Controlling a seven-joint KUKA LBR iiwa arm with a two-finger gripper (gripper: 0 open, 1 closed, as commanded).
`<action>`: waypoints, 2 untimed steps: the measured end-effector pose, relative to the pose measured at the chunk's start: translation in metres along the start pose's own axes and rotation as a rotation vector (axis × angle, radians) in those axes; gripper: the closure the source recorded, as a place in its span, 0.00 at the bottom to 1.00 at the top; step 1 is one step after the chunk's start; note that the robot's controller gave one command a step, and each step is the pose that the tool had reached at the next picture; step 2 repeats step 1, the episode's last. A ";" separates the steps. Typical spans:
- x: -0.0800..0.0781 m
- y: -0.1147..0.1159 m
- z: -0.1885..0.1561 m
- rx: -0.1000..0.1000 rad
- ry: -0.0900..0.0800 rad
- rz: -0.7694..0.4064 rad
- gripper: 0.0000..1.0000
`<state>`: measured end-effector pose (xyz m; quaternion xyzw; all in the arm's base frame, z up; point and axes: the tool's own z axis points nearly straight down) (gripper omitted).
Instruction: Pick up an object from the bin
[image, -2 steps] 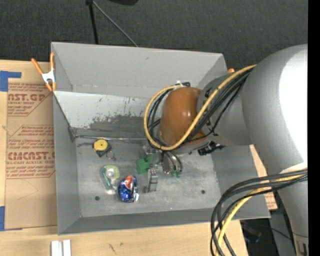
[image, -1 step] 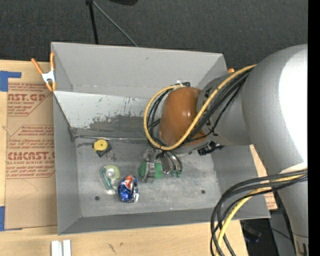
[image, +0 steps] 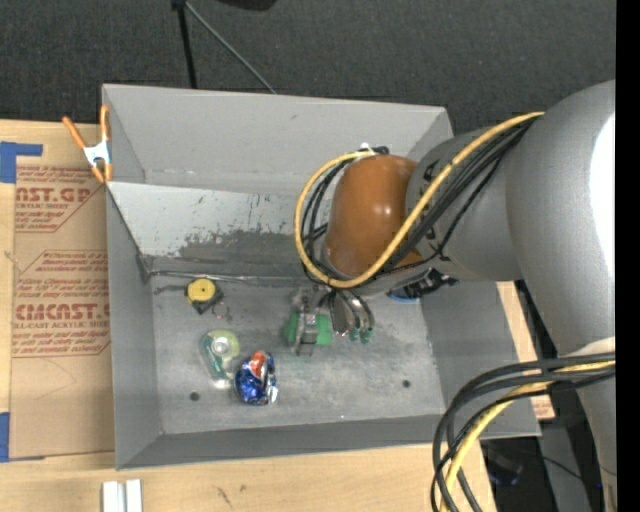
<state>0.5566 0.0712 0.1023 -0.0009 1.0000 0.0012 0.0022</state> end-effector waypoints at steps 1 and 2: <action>-0.002 0.001 -0.084 -0.001 -0.005 -0.001 1.00; -0.002 0.001 -0.084 -0.001 -0.005 -0.001 1.00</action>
Offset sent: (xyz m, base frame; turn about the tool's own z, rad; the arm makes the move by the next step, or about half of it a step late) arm 0.0001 0.0001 0.0791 0.0000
